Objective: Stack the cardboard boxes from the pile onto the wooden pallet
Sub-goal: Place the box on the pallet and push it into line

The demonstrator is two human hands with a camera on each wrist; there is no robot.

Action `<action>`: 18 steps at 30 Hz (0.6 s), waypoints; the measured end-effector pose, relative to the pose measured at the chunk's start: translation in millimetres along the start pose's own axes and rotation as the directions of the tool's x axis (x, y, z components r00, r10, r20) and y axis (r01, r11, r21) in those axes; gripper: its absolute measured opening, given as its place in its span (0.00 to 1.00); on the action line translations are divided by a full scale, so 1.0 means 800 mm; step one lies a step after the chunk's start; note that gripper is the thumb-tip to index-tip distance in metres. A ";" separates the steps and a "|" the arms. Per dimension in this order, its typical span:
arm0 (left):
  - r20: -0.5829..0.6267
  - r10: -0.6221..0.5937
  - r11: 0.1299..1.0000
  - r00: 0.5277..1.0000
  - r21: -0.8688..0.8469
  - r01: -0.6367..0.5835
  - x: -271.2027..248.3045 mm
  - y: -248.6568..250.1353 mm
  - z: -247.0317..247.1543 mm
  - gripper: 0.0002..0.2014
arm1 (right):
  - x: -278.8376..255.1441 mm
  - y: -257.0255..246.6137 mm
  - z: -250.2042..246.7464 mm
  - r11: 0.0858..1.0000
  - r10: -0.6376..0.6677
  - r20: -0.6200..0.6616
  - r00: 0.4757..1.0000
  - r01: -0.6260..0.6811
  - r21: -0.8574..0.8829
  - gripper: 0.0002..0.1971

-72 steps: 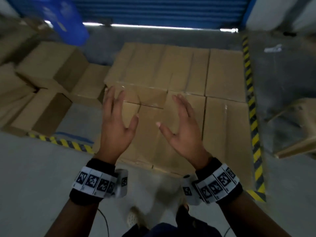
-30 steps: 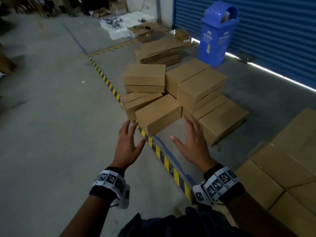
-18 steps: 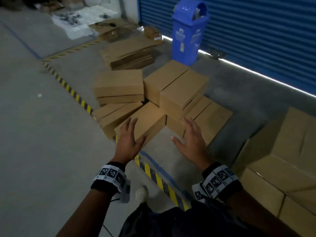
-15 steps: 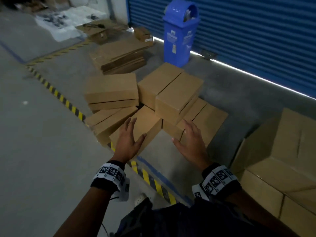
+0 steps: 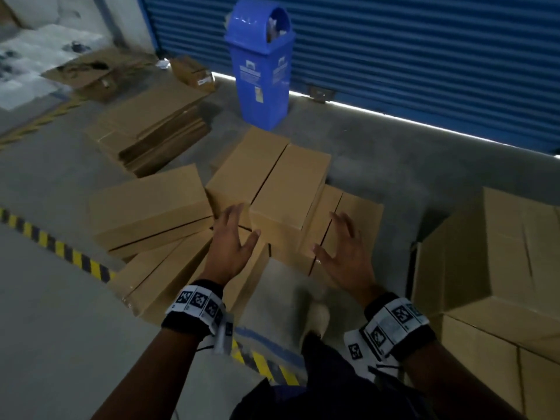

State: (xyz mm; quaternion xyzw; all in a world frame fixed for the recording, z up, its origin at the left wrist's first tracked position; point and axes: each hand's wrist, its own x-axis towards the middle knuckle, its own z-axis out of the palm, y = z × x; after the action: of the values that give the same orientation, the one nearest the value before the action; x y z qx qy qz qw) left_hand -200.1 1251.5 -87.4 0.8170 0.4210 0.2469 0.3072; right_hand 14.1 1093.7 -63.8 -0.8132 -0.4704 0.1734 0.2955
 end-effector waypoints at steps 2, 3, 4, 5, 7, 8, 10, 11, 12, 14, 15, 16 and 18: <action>0.026 0.002 1.000 1.000 -0.006 -0.001 0.049 -0.005 0.015 0.37 | 0.045 0.013 0.002 0.999 0.033 -0.008 0.999 -0.033 -0.005 0.41; 0.040 -0.003 1.000 0.999 -0.013 0.003 0.075 -0.009 0.025 0.36 | 0.069 0.020 0.003 0.998 0.060 -0.002 0.998 -0.060 -0.011 0.41; 0.055 -0.014 1.000 0.998 -0.018 0.015 0.104 -0.012 0.035 0.35 | 0.095 0.029 0.005 0.996 0.088 0.008 0.996 -0.088 -0.007 0.40; 0.065 -0.033 0.999 0.997 -0.020 0.034 0.132 -0.017 0.046 0.32 | 0.121 0.038 0.007 0.994 0.110 0.024 0.994 -0.110 0.003 0.40; 0.077 -0.081 0.996 0.994 -0.028 0.083 0.189 -0.029 0.069 0.29 | 0.175 0.057 0.011 0.989 0.146 0.072 0.987 -0.147 0.021 0.39; 0.092 -0.111 0.993 0.990 -0.028 0.114 0.217 -0.035 0.080 0.28 | 0.202 0.066 0.013 0.986 0.165 0.102 0.981 -0.168 0.020 0.39; 0.128 -0.172 0.984 0.977 -0.015 0.176 0.269 -0.048 0.101 0.28 | 0.252 0.086 0.017 0.978 0.208 0.144 0.967 -0.210 -0.007 0.39; 0.143 -0.205 0.978 0.968 -0.011 0.209 0.293 -0.055 0.112 0.28 | 0.275 0.097 0.020 0.975 0.223 0.160 0.962 -0.223 -0.022 0.39; 0.153 -0.237 0.970 0.959 -0.011 0.242 0.317 -0.061 0.122 0.28 | 0.298 0.108 0.024 0.974 0.226 0.171 0.959 -0.225 -0.029 0.39; 0.160 -0.306 0.950 0.938 -0.011 0.312 0.363 -0.076 0.143 0.28 | 0.343 0.130 0.033 0.971 0.239 0.204 0.949 -0.232 -0.057 0.39; 0.155 -0.341 0.937 0.927 -0.015 0.348 0.383 -0.084 0.153 0.27 | 0.363 0.140 0.038 0.968 0.250 0.227 0.941 -0.238 -0.077 0.38; 0.151 -0.375 0.923 0.915 -0.030 0.383 0.402 -0.091 0.163 0.26 | 0.381 0.149 0.043 0.966 0.258 0.251 0.933 -0.244 -0.086 0.38; 0.157 -0.438 0.888 0.885 -0.081 0.453 0.437 -0.106 0.183 0.24 | 0.413 0.168 0.056 0.962 0.274 0.275 0.922 -0.259 -0.089 0.37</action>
State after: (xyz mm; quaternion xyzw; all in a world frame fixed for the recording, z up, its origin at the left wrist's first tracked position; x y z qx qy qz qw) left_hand 34.1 1540.7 -197.6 0.6939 0.5608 0.1380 0.4301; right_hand 242.4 1343.3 -185.7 -0.8435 -0.3971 0.3151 0.1776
